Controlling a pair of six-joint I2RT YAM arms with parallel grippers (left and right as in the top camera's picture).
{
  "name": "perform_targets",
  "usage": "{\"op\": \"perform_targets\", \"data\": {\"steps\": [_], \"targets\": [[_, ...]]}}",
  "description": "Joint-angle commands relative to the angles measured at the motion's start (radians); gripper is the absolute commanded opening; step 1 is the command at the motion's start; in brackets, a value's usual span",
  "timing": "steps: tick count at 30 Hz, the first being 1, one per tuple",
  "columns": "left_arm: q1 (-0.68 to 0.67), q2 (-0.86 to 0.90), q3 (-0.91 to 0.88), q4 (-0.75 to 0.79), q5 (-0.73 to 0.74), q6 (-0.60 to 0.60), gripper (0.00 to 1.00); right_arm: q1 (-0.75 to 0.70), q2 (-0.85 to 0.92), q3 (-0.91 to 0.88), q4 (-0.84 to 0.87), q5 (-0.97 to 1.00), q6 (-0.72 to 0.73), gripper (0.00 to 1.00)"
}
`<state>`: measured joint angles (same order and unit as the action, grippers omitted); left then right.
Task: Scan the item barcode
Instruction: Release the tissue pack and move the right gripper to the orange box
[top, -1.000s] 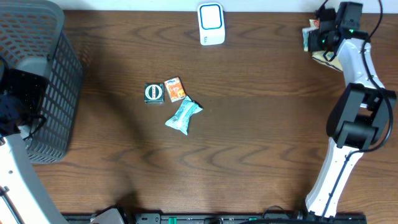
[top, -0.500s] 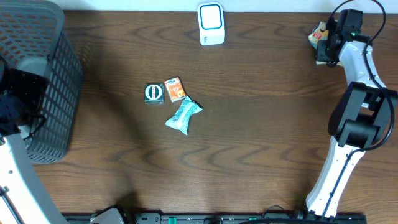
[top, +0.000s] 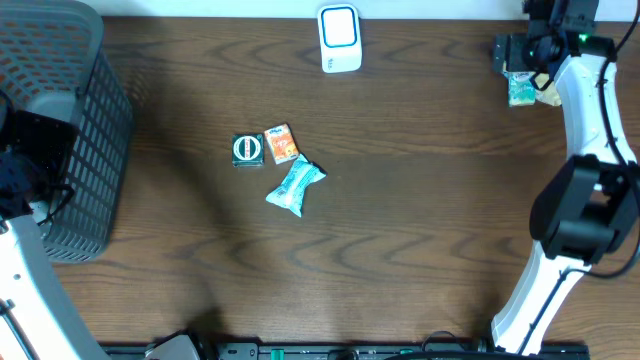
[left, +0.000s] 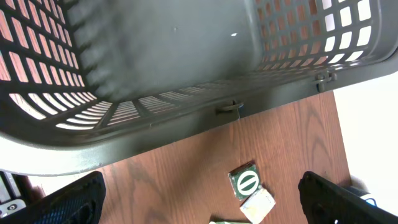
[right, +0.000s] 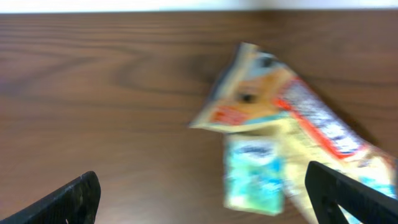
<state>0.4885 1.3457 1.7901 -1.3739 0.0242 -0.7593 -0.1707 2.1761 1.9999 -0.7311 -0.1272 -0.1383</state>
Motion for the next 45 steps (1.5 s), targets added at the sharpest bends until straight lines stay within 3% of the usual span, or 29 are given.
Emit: {"op": "perform_targets", "data": {"steps": [1, 7, 9, 10, 12, 18, 24, 28, 35, 39, 45], "targets": [[0.004, 0.000, 0.003, -0.002, -0.006, -0.002, 0.98, 0.047, -0.065, 0.001, -0.058, -0.275, 0.004, 0.99], [0.004, 0.000, 0.003, -0.002, -0.006, -0.002, 0.98, 0.126, -0.072, 0.001, -0.255, -0.728, 0.003, 0.99], [0.004, 0.000, 0.003, -0.002, -0.006, -0.002, 0.97, 0.164, -0.069, 0.001, -0.292, -0.742, 0.003, 0.99], [0.004, 0.000, 0.003, -0.002, -0.006, -0.002, 0.98, 0.182, -0.065, 0.001, -0.301, -0.735, 0.003, 0.92], [0.004, 0.000, 0.003, -0.002, -0.006, -0.002, 0.98, 0.230, -0.056, 0.000, -0.332, -0.727, 0.011, 0.89], [0.004, 0.000, 0.003, -0.002, -0.006, -0.002, 0.98, 0.383, -0.037, 0.000, -0.366, -0.580, 0.066, 0.83], [0.004, 0.000, 0.003, -0.002, -0.006, -0.002, 0.98, 0.541, -0.031, 0.000, -0.360, -0.199, 0.367, 0.78], [0.004, 0.000, 0.003, -0.002, -0.006, -0.002, 0.97, 0.626, -0.030, 0.000, -0.305, -0.151, 0.430, 0.74], [0.004, 0.000, 0.003, -0.002, -0.006, -0.002, 0.97, 0.741, 0.009, 0.000, -0.179, -0.038, 0.430, 0.77], [0.004, 0.000, 0.003, -0.002, -0.006, -0.002, 0.98, 0.770, 0.067, 0.000, -0.099, -0.036, 0.430, 0.94], [0.004, 0.000, 0.003, -0.002, -0.006, -0.002, 0.98, 0.789, 0.113, 0.000, -0.084, -0.032, 0.430, 0.94]]}}
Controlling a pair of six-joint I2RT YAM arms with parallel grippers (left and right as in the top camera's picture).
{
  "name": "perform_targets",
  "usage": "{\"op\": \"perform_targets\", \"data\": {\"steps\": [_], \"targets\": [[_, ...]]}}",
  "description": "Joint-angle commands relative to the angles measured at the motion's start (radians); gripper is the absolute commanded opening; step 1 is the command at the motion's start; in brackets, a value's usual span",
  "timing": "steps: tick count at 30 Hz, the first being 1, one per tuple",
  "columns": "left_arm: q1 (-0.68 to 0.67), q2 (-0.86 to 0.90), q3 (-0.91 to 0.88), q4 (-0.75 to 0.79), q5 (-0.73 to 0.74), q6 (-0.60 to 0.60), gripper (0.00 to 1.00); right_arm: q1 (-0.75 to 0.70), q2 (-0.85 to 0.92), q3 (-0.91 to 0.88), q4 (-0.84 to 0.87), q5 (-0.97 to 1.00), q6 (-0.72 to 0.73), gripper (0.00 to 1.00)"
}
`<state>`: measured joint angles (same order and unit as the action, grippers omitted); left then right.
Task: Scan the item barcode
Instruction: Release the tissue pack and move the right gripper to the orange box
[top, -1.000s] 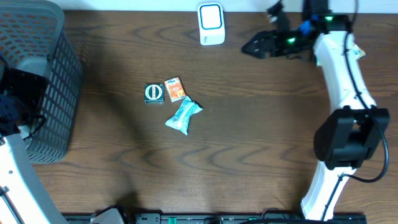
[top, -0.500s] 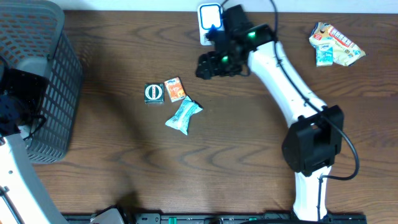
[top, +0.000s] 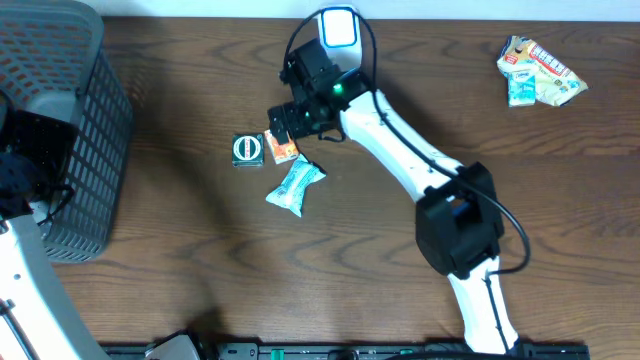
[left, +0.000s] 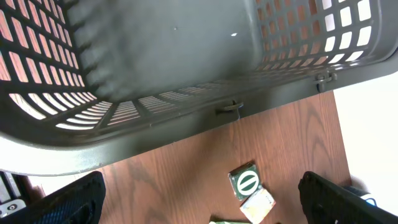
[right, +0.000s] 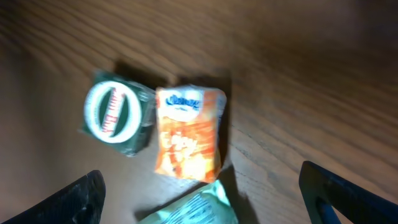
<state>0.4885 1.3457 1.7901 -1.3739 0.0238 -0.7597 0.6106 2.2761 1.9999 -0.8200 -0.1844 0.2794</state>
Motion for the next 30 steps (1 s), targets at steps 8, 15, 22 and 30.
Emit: {"op": "perform_targets", "data": {"steps": [8, 15, 22, 30], "targets": [[0.004, 0.000, 0.003, -0.002, -0.005, -0.001, 0.98, 0.013, 0.066, 0.000, 0.048, 0.063, 0.012, 0.73], [0.004, 0.000, 0.003, -0.002, -0.005, -0.001, 0.98, 0.016, 0.081, 0.000, 0.085, 0.062, 0.013, 0.54], [0.004, 0.000, 0.003, -0.002, -0.005, -0.002, 0.98, 0.030, 0.083, 0.000, 0.126, 0.063, 0.012, 0.51], [0.004, 0.000, 0.003, -0.002, -0.005, -0.002, 0.98, 0.053, 0.083, 0.000, 0.148, 0.137, 0.012, 0.44]]}}
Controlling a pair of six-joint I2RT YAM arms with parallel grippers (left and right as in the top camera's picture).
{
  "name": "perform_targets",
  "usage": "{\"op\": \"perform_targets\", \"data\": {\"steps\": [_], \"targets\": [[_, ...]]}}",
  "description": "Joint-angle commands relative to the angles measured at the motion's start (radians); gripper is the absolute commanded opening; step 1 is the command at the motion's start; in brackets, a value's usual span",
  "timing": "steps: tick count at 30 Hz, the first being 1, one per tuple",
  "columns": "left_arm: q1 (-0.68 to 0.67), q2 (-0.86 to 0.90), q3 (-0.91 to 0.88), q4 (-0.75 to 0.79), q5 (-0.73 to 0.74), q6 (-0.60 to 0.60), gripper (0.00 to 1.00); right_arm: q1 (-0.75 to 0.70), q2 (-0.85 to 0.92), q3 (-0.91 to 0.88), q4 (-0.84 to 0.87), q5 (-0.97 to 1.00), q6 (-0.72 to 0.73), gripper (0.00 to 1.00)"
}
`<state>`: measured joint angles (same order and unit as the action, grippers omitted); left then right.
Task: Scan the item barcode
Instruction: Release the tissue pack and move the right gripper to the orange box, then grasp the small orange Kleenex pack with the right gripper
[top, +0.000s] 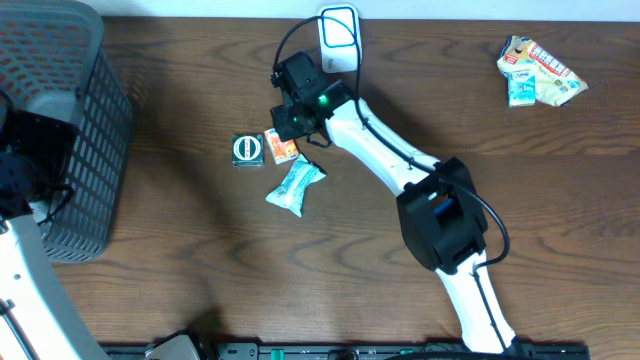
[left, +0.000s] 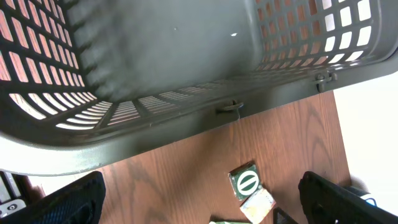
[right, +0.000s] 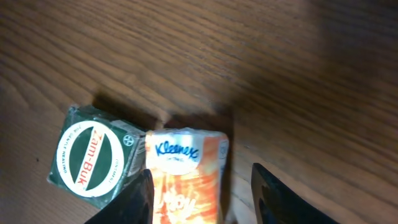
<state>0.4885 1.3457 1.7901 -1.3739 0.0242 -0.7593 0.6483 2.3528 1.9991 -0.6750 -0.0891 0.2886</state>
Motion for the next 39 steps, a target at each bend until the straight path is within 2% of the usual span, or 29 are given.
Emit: {"op": "perform_targets", "data": {"steps": [1, 9, 14, 16, 25, 29, 32, 37, 39], "targets": [[0.004, 0.000, 0.003, -0.002, -0.006, -0.002, 0.98, 0.016, 0.006, 0.000, 0.002, 0.042, 0.003, 0.44], [0.004, 0.000, 0.003, -0.002, -0.006, -0.002, 0.98, 0.029, 0.054, 0.000, -0.012, 0.044, 0.002, 0.45], [0.004, 0.000, 0.003, -0.002, -0.006, -0.002, 0.97, 0.024, 0.077, 0.000, -0.077, 0.085, 0.003, 0.41], [0.004, 0.000, 0.003, -0.002, -0.006, -0.002, 0.98, 0.019, 0.076, 0.000, -0.119, 0.153, 0.003, 0.36], [0.004, 0.000, 0.003, -0.002, -0.006, -0.002, 0.98, -0.089, 0.005, 0.002, -0.445, 0.405, 0.056, 0.33], [0.004, 0.000, 0.003, -0.002, -0.006, -0.002, 0.97, -0.158, -0.043, 0.002, -0.551, 0.480, 0.055, 0.35], [0.004, 0.000, 0.003, -0.002, -0.006, -0.002, 0.98, -0.200, -0.089, 0.002, -0.585, 0.467, 0.017, 0.40], [0.004, 0.000, 0.003, -0.002, -0.006, -0.002, 0.98, -0.217, -0.168, 0.002, -0.604, 0.304, -0.093, 0.55], [0.004, 0.000, 0.003, -0.002, -0.006, -0.002, 0.97, -0.210, -0.181, 0.002, -0.604, 0.227, -0.107, 0.55]]}}
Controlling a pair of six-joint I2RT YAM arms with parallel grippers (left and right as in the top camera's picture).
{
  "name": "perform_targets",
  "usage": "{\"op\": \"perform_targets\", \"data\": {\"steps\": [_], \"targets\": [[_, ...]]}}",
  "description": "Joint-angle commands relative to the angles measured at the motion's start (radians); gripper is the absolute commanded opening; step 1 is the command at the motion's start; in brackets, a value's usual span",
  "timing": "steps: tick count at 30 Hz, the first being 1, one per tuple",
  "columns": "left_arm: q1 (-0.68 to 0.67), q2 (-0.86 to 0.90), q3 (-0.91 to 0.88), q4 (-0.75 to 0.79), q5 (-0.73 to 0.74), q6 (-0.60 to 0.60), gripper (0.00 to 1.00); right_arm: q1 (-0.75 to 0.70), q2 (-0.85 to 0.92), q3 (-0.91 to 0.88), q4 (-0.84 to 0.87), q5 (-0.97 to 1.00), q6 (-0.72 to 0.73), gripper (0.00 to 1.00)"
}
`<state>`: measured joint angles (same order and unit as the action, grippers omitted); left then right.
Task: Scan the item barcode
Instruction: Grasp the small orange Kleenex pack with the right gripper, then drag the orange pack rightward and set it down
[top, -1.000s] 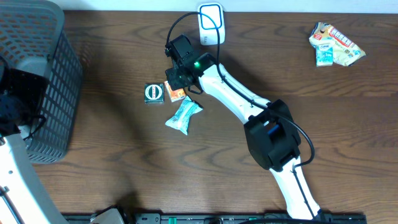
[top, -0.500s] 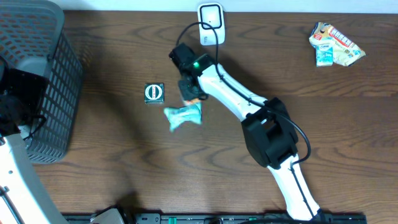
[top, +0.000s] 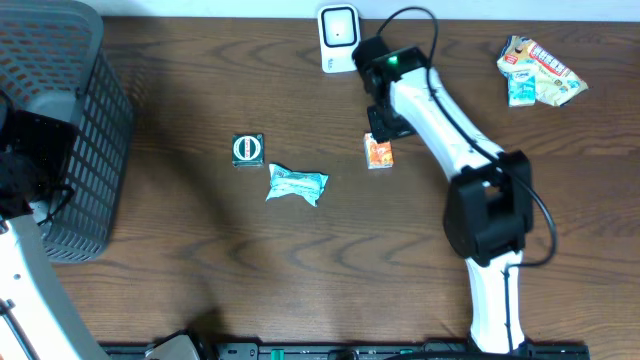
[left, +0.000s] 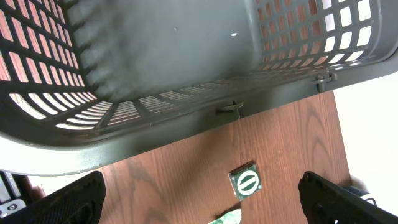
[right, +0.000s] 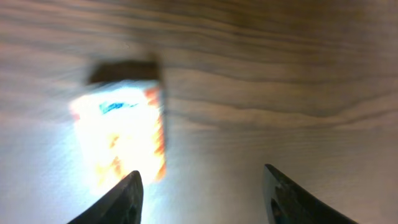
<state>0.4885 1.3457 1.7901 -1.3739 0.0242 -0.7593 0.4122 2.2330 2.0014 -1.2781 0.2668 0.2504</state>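
Observation:
A small orange Kleenex pack (top: 378, 152) lies on the brown table, in front of and slightly right of the white scanner (top: 339, 27) at the far edge. In the right wrist view the orange pack (right: 118, 140) is blurred and washed out, ahead and left of the fingers. My right gripper (right: 205, 199) hangs just above it, open, with nothing between the fingers. My left gripper (left: 199, 208) is open at the left by the basket, far from the pack.
A green round-label tin (top: 247, 149) and a teal packet (top: 296, 185) lie left of centre. Snack packets (top: 535, 70) sit at the far right corner. A dark mesh basket (top: 60, 110) fills the left end, close under the left wrist.
The orange pack has gone from beside the green tin to a spot right of centre, below the scanner. My right gripper, then narrow around it, is now wide open. The teal packet has turned flatter.
My right gripper was first over the snack packets at the far right corner. Then it was above the group of tin, orange pack and teal packet, then closing around the orange pack. Now that pack lies apart near the scanner. The left arm has stayed still.

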Motion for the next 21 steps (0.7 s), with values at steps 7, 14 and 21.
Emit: {"op": "perform_targets", "data": {"steps": [7, 14, 21], "targets": [[0.004, 0.000, 0.003, -0.002, -0.006, -0.002, 0.98, 0.069, -0.028, -0.003, 0.012, -0.196, -0.056, 0.49], [0.004, 0.000, 0.003, -0.002, -0.006, -0.002, 0.98, 0.111, 0.069, -0.003, 0.029, 0.019, 0.082, 0.49], [0.004, 0.000, 0.003, -0.002, -0.006, -0.002, 0.98, 0.116, 0.163, -0.003, 0.032, 0.045, 0.097, 0.50]]}}
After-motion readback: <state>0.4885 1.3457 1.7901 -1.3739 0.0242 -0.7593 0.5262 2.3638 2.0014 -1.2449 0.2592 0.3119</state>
